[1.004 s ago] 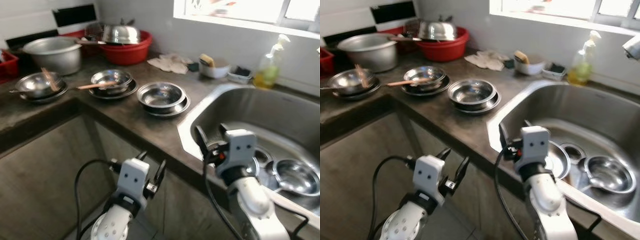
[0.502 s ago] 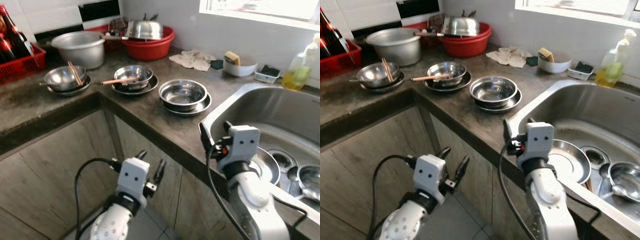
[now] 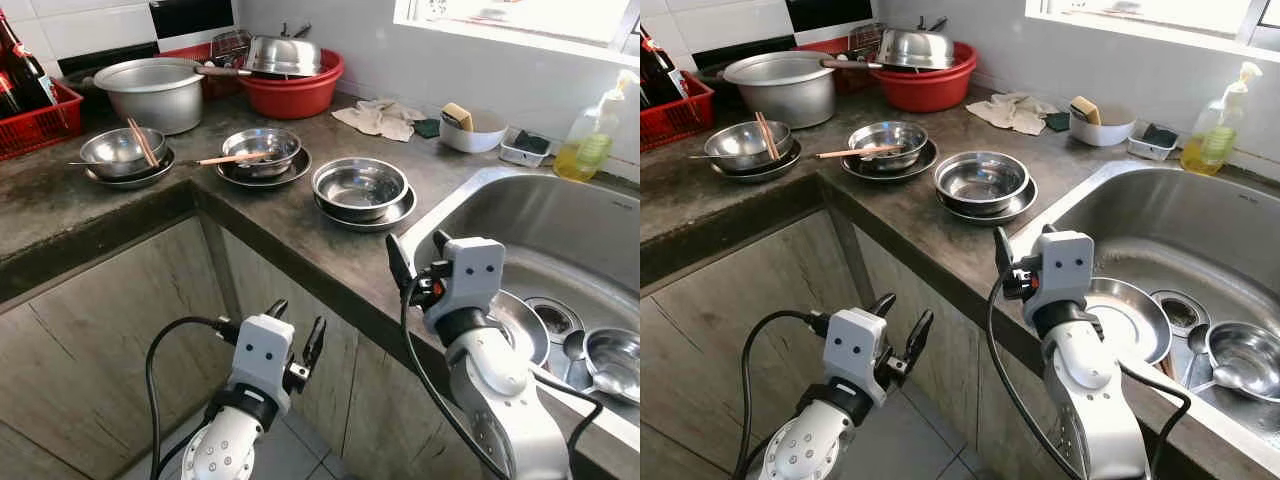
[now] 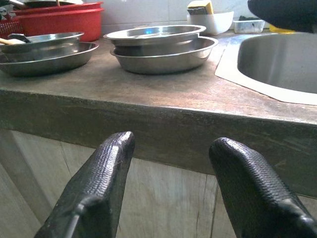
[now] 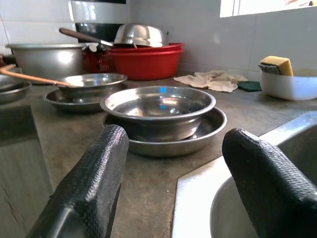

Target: Kitchen organization

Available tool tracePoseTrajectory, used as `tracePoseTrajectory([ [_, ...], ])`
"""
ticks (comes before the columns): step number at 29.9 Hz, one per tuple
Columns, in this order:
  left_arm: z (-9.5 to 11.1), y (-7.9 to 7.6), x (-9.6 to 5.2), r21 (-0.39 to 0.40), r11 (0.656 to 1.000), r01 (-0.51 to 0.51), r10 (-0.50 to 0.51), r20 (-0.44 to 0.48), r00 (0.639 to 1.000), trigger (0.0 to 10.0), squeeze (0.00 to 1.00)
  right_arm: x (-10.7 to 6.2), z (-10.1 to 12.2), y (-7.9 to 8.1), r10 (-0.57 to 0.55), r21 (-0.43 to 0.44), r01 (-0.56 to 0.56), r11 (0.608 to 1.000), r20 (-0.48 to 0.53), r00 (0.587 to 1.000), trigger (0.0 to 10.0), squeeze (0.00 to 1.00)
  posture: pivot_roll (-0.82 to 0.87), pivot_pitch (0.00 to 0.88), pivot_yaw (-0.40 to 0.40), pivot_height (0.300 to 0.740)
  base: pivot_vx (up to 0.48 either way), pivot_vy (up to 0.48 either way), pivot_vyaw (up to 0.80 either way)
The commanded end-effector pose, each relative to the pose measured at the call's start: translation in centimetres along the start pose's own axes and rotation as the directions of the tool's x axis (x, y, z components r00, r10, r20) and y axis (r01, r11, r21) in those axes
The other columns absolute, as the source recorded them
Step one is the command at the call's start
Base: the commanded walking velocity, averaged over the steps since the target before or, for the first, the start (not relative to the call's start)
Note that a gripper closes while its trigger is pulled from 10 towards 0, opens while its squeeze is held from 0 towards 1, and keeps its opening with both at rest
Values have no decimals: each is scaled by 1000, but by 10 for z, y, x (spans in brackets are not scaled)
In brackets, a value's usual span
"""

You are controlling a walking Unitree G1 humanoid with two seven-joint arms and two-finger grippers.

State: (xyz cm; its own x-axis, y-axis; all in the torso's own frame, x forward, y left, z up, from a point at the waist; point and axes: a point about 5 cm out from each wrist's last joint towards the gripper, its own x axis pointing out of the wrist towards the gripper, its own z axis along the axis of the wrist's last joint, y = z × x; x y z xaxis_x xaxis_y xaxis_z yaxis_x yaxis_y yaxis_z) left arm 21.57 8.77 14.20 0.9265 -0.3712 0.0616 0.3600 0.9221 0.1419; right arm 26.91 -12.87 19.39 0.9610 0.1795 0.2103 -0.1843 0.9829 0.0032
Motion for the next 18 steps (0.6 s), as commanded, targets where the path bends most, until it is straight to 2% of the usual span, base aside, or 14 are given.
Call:
tracePoseTrajectory([
  [1,-1,0,0,7,1000,-6,6,-6,1000,10000,0,2,0,3,22,-9,-22,1000,7,1000,10000,0,153,71,-37,740,0,0,600],
  [4,0,0,0,8,1000,-7,7,-2,1000,10000,0,3,-1,5,24,-3,-24,1000,2,1000,10000,0,152,66,-37,740,0,0,800],
  [18,-3,1,-1,-11,1000,-11,11,-14,1000,10000,0,8,1,-6,-28,-4,28,1000,15,999,10000,0,149,55,-32,740,0,24,0],
])
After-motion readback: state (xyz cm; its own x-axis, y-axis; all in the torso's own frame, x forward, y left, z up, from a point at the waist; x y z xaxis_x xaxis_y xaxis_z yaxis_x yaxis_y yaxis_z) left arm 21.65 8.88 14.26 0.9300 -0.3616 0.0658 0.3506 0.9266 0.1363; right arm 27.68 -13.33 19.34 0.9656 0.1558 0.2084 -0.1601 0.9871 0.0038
